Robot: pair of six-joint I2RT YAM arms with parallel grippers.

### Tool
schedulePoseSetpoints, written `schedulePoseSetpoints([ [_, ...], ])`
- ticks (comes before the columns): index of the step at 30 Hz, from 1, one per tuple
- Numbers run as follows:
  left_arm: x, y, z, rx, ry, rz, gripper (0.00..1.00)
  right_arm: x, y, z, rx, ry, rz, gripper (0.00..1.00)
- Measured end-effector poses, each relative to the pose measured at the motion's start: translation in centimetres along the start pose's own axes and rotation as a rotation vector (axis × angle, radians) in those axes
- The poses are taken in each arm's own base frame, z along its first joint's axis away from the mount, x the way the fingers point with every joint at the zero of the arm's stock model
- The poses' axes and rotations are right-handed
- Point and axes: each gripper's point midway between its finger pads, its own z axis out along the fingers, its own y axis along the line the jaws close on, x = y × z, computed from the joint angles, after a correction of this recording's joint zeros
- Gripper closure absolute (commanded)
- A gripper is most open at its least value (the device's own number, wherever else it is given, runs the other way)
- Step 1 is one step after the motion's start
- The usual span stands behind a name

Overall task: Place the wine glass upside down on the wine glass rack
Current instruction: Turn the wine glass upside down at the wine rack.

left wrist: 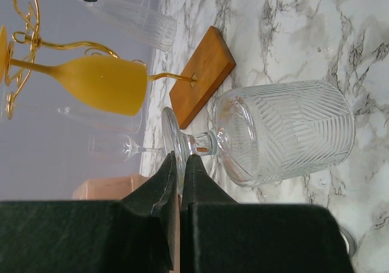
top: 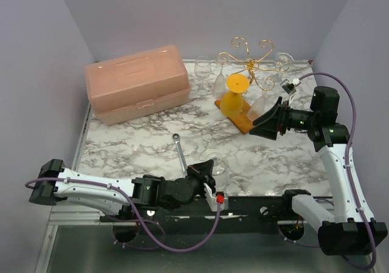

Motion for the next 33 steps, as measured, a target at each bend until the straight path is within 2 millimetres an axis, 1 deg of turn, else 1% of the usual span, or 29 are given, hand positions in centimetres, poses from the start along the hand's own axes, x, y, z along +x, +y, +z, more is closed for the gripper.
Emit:
schedulePoseSetpoints([
  [8, -0.4, 0.0, 0.3, -0.011, -0.001, 0.034, 1.00, 0.0, 0.0, 0.1, -0.008, -0.006, 0.054, 0.00],
  [14, -0.7, 0.2, 0.5, -0.038, -0.022, 0.047, 1.00, 0.1, -0.3, 0.4, -0.011, -0.015, 0.154, 0.00],
  [18, -0.4, -0.4, 0.9, -0.057, -0.032, 0.089, 1.00, -0.2, -0.7, 0.7, -0.015, -0.020, 0.228, 0.01],
  [23, -0.3, -1.1, 2.1, -0.078, -0.021, 0.176, 1.00, 0.1, -1.1, 1.0, -0.021, -0.018, 0.321, 0.08],
  [30, -1.3, -0.5, 3.6, -0.159, -0.019, 0.278, 1.00, 0.7, -1.3, 1.1, -0.024, -0.009, 0.383, 0.16],
  [33, -1.7, -0.4, 4.3, -0.189, -0.016, 0.324, 1.00, 1.3, -1.5, 1.1, -0.018, 0.004, 0.411, 0.15],
])
